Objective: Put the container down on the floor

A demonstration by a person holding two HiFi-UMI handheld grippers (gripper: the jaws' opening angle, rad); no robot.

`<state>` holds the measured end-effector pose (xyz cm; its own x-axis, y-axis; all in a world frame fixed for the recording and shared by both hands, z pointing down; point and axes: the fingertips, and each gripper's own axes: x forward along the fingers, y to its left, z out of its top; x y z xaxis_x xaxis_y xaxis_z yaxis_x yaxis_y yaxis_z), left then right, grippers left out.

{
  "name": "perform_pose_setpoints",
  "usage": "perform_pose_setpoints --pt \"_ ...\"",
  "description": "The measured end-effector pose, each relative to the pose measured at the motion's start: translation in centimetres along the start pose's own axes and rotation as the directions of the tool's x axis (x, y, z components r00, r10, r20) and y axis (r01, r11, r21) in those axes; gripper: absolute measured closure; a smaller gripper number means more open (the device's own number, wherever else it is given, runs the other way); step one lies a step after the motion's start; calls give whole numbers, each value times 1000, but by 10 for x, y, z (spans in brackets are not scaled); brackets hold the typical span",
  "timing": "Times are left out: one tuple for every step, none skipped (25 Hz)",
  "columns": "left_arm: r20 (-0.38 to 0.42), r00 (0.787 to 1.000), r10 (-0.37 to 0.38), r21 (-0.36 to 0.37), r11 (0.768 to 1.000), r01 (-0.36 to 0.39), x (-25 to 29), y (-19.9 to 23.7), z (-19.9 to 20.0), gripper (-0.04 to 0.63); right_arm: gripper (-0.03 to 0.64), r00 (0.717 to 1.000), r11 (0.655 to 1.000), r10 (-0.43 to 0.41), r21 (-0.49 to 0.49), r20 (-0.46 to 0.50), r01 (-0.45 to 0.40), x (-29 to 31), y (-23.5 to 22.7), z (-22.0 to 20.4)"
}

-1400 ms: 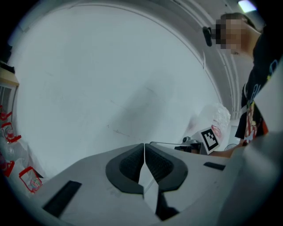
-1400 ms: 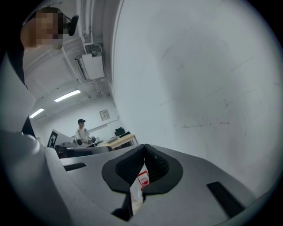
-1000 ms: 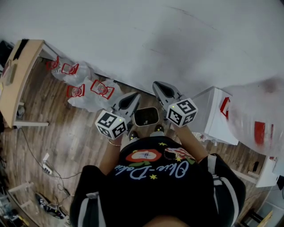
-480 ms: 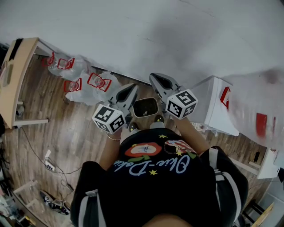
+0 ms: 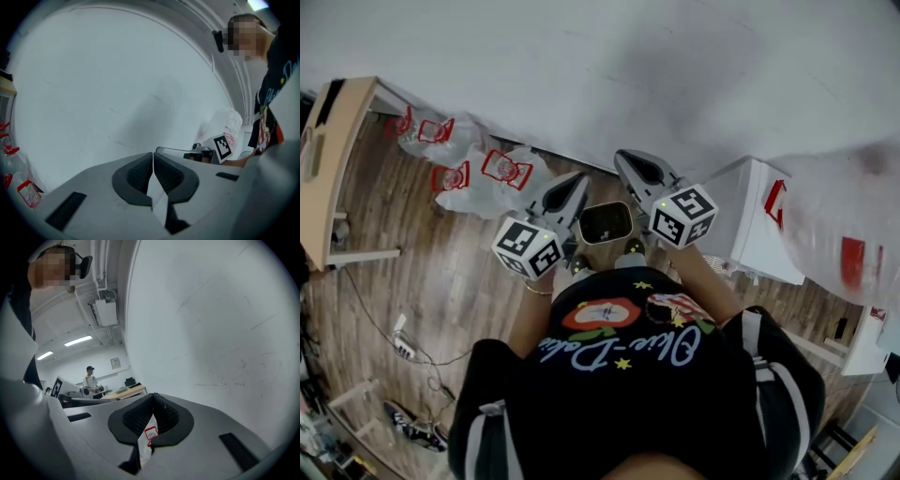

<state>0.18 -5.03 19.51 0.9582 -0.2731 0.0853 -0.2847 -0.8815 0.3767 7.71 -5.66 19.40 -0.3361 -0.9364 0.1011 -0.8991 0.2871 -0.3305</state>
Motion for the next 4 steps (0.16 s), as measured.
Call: perform_pose_setpoints --pt "0 1000 1 0 1000 -1 0 0 0 586 617 1000 1000 0 0 0 0 0 0 0" --pt "1 1000 1 0 1000 -1 0 1 0 586 617 1000 1000 0 0 0 0 0 0 0" --pt "1 1000 3 -1 1000 -3 0 1 0 586 617 1000 1000 0 -1 0 0 1 0 0" --pt "1 1000 5 -3 1000 -5 0 1 0 586 617 1000 1000 1 -2 0 -1 1 0 1"
